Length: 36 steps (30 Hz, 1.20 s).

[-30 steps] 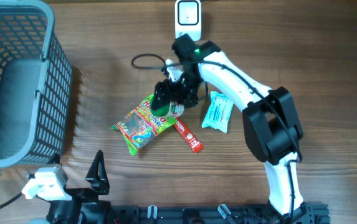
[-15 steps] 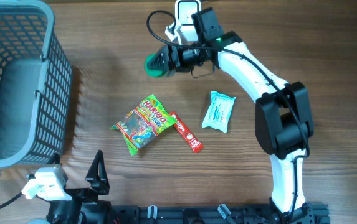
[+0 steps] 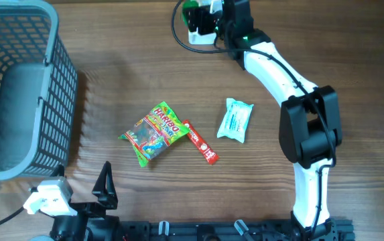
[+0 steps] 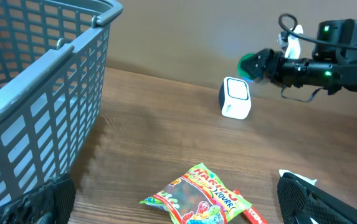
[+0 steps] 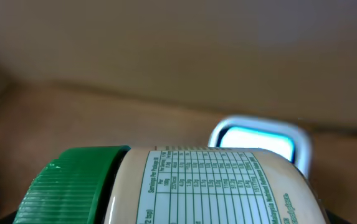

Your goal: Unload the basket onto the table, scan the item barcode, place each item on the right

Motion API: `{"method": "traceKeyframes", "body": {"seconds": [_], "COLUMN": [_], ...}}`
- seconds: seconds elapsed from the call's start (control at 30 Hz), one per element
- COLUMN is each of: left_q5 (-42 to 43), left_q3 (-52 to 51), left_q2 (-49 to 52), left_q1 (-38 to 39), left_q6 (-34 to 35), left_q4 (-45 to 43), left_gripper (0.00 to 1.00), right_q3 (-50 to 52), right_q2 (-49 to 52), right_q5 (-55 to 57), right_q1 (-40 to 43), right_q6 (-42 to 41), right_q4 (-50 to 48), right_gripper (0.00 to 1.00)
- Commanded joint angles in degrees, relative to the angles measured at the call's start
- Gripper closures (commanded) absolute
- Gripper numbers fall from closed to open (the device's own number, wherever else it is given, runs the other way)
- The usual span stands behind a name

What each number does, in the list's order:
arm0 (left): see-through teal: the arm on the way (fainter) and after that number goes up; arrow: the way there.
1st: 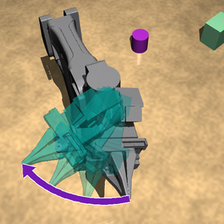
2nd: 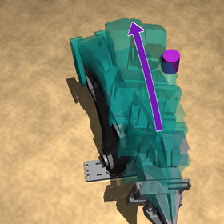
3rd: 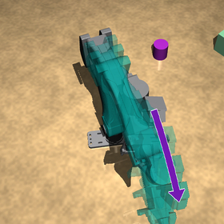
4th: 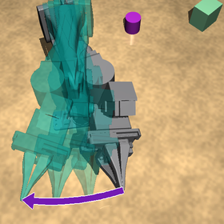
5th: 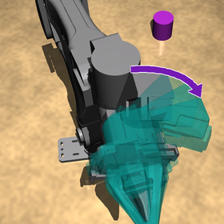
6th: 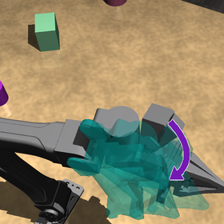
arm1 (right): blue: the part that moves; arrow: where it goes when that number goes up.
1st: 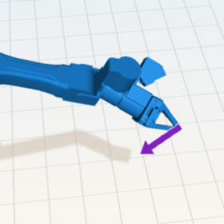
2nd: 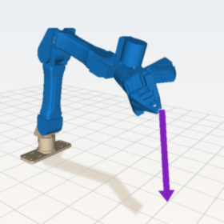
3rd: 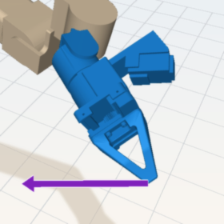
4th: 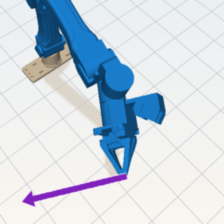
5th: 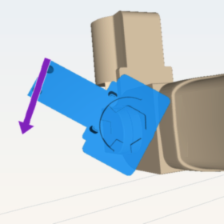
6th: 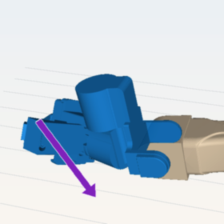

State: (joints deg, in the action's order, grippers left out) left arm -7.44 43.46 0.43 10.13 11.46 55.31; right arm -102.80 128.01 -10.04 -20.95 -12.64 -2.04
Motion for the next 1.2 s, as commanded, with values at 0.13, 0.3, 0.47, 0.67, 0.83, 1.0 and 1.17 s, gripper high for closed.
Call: {"method": "traceKeyframes", "body": {"seconds": [0.13,0.3,0.47,0.67,0.83,1.0,1.17], "left_q5": [0.46,0.46,0.46,0.46,0.46,0.46,0.46], "left_q3": [-0.13,-0.13,-0.13,-0.13,-0.13,-0.13,-0.13], "left_q2": [-0.04,-0.04,-0.04,-0.04,-0.04,-0.04,-0.04], "left_q1": [0.37,0.37,0.37,0.37,0.37,0.37,0.37], "left_q6": [-0.52,-0.52,-0.52,-0.52,-0.52,-0.52,-0.52], "left_q4": [-0.13,-0.13,-0.13,-0.13,-0.13,-0.13,-0.13], "left_gripper": [0.0,0.0,0.0,0.0,0.0,0.0,0.0], "right_q3": [-1.25,-1.27,-1.99,-1.99,-0.87,1.64,1.66], "right_q2": [7.26,8.9,3.06,-9.66,-10.32,-5.42,0.7], "right_q5": [9.09,12.72,12.87,22.34,29.35,29.29,29.42], "right_q1": [-0.24,-0.24,1.2,11.15,27.43,45.05,54.21], "right_q6": [3.63,3.52,3.21,0.5,0.44,0.66,4.11], "right_q4": [-10.8,-11.69,-2.75,27.26,39.04,37.77,35.63], "right_gripper": [0.39,0.38,0.39,0.43,0.46,0.43,0.42]}}
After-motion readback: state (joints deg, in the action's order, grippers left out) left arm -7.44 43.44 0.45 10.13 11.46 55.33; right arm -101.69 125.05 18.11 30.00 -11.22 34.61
